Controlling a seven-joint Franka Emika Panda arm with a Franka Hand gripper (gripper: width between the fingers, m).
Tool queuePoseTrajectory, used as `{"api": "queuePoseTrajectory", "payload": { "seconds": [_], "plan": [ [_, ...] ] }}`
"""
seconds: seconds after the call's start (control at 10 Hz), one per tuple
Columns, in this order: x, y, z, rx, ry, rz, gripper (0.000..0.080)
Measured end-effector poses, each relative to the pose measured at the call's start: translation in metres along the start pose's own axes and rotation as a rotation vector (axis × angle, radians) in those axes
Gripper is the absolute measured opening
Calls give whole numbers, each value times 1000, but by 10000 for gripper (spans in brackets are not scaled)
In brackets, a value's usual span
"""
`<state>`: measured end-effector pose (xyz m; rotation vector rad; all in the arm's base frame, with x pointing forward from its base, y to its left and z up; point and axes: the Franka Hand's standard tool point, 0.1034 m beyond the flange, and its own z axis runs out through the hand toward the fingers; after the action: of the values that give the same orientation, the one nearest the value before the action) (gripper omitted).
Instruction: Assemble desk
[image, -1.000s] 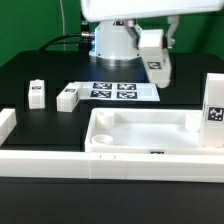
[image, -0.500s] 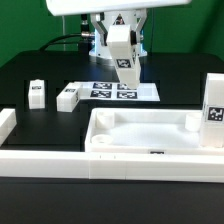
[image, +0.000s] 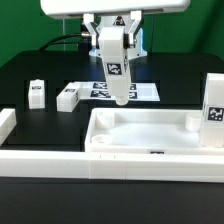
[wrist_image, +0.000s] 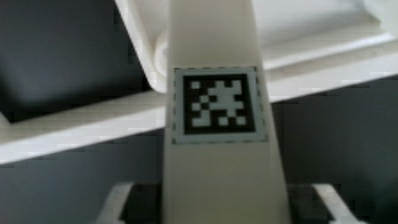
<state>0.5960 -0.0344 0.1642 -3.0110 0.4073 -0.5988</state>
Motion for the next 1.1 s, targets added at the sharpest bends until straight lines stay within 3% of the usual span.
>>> {"api": "queuePoseTrajectory", "payload": {
  "seconds": [0.5,0.8,1.1],
  "plan": [
    [0,2,5,-5,3,-27,290],
    [11,8,3,-11,38,-60,290],
    [16,14,4,-43,234,-77,290]
  ]
}}
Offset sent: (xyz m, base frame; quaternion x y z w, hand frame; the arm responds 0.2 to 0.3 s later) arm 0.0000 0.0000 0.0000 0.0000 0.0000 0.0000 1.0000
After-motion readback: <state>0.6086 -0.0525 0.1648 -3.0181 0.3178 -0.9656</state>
